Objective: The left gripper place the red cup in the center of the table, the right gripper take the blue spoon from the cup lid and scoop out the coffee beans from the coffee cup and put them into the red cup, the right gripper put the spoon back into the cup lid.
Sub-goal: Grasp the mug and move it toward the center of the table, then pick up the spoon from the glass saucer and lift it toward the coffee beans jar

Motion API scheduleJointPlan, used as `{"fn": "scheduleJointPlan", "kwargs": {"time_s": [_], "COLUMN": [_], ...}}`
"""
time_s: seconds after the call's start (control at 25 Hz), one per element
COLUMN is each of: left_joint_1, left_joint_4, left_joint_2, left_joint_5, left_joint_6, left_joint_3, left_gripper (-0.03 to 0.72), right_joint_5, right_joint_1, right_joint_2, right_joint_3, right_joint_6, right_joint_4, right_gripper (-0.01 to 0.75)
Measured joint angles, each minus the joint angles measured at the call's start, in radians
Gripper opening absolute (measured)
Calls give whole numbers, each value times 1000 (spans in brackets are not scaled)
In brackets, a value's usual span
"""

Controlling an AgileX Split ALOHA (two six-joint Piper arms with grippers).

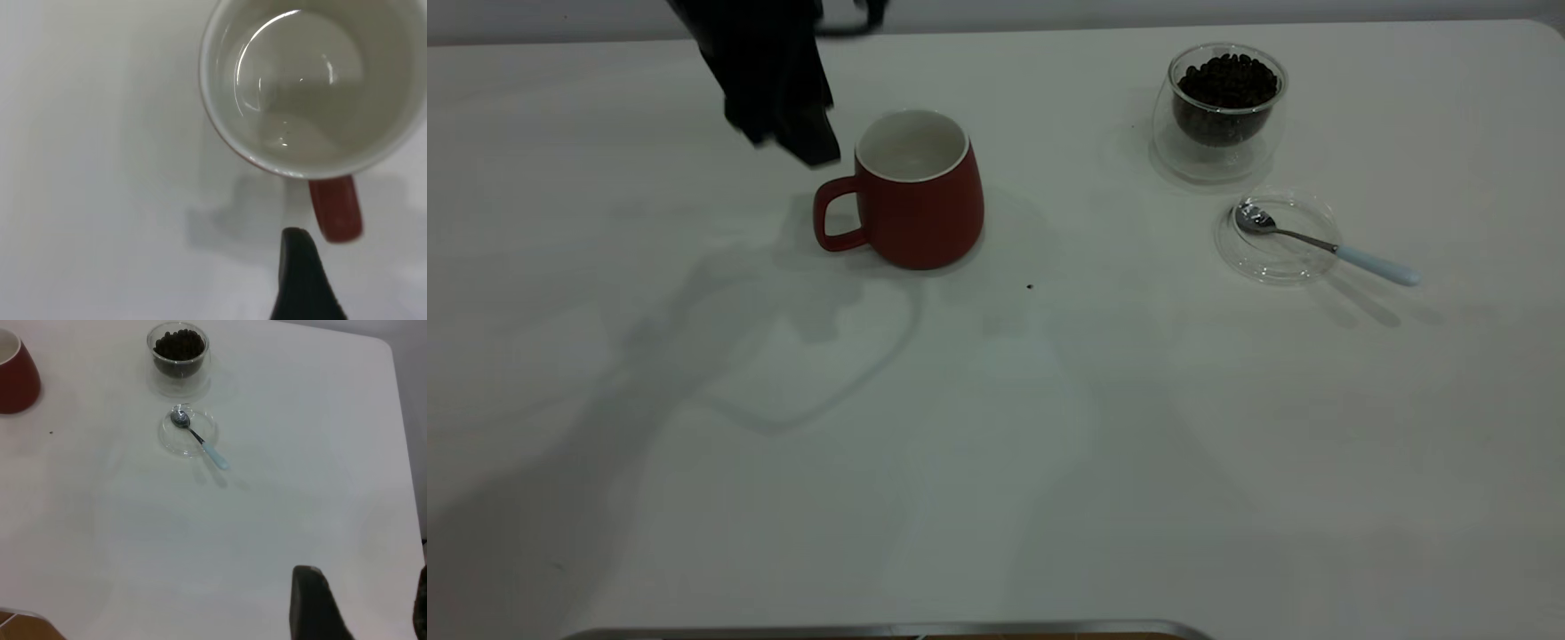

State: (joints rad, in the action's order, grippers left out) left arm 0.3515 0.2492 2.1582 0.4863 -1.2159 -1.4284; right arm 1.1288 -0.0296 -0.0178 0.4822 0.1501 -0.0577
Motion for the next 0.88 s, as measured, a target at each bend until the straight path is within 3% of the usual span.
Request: {"fn": "scheduleJointPlan", "kwargs": {"time_s": [0.36, 0.68, 0.88], "left_joint_1": [0, 0, 0], "left_joint_4": [-103, -320, -364], "left_joint_2": [-417, -765, -932], "left_joint_5": [197, 531, 681], "left_joint_6": [332, 763, 955], "left_joint_3": [0, 0, 18], "left_gripper": [518, 518, 518], "right_joint_5": [0, 0, 0], "right_joint_1": [0, 0, 0], "right_joint_2": [0, 0, 0], "right_joint_3": [0, 0, 0], "right_joint_6": [0, 0, 0], "right_joint_4": [0, 0, 0], "right_gripper": [398, 398, 398]}}
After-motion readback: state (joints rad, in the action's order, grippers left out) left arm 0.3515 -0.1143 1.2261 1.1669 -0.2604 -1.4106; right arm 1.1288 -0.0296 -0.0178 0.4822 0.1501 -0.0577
